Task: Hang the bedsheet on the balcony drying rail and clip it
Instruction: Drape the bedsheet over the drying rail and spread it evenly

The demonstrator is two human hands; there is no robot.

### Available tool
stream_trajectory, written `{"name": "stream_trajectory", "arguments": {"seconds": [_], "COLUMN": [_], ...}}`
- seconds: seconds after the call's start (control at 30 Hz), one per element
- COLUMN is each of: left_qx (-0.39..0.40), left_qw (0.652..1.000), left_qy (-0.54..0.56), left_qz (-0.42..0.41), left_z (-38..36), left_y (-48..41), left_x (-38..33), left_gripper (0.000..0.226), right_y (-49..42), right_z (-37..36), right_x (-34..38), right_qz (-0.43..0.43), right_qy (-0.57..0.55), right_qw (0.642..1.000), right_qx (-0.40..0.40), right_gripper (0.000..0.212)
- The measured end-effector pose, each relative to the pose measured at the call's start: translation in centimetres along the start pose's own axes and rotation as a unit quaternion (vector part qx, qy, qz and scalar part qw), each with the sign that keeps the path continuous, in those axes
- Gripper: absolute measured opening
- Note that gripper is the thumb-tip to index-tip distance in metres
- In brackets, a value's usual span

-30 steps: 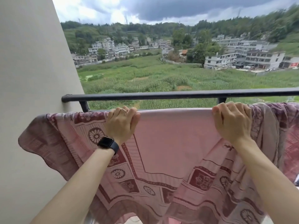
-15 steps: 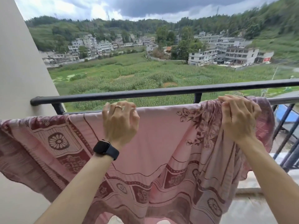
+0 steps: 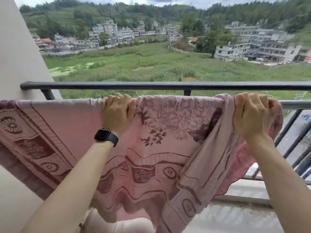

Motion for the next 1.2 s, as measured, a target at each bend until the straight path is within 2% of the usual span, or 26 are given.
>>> {"name": "stream_trajectory", "arguments": {"seconds": [0.1,0.23,0.33,0.47,0.5,0.63,0.73,0.83,0.9,0.97,1.07,1.13,1.2], "left_qx": [-0.003,-0.011,-0.010,0.056,0.049,-0.076,-0.099,-0.076,-0.048,-0.032,-0.012,0.023,0.057], "left_qw": [1.000,0.998,0.999,0.994,0.994,0.985,0.981,0.986,0.989,0.990,0.989,0.990,0.993], "left_qy": [0.006,0.033,0.053,0.079,0.080,0.133,0.124,0.120,0.132,0.138,0.139,0.129,0.106], "left_qz": [-0.002,0.053,0.007,-0.046,-0.050,-0.076,-0.110,-0.090,-0.046,-0.014,-0.050,-0.051,-0.012], "left_z": [0.6,2.6,3.8,4.5,4.5,5.3,5.0,4.8,5.1,6.1,7.1,6.4,5.4], "left_y": [0.4,-0.4,-1.4,-2.3,-1.9,1.0,2.0,2.5,2.9,2.9,1.1,-0.3,-0.9], "left_x": [1.4,2.0,-1.8,-6.2,-6.4,-2.8,-0.7,-0.4,-0.5,-1.1,-4.2,-7.7,-9.6], "left_gripper": [0.046,0.039,0.038,0.060,0.060,0.033,0.032,0.037,0.041,0.041,0.046,0.047,0.050], "right_y": [-0.7,-1.2,-1.0,0.1,0.4,2.5,3.8,3.9,3.4,2.6,1.5,1.6,1.9], "right_z": [2.3,2.8,2.1,2.1,2.3,3.6,3.9,5.0,6.0,6.3,5.1,4.1,3.1], "right_x": [-4.1,0.5,3.8,5.8,6.0,5.5,5.2,5.5,4.7,4.0,4.3,5.1,6.6], "right_qz": [-0.009,-0.033,0.003,0.059,0.076,0.156,0.165,0.117,0.041,0.011,0.068,0.105,0.135], "right_qy": [0.029,-0.006,-0.026,-0.035,-0.049,-0.081,-0.097,-0.109,-0.059,-0.012,0.000,-0.011,-0.059], "right_qw": [0.999,0.999,0.999,0.997,0.996,0.983,0.979,0.986,0.996,1.000,0.996,0.993,0.989], "right_qx": [0.019,0.013,0.022,0.027,0.016,-0.058,-0.068,-0.055,-0.045,0.001,0.057,0.053,0.027], "right_gripper": [0.043,0.037,0.031,0.038,0.039,0.028,0.029,0.031,0.036,0.045,0.049,0.045,0.036]}}
Point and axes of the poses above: each hand's wrist, its own y-axis away from the middle knuckle, its own z-axis out of the back of the hand, x = y × z, the point moved 4 cm from there along -y, towards the middle knuckle, and after that the axes turned 4 degrees about -y, right-handed, at the moved point
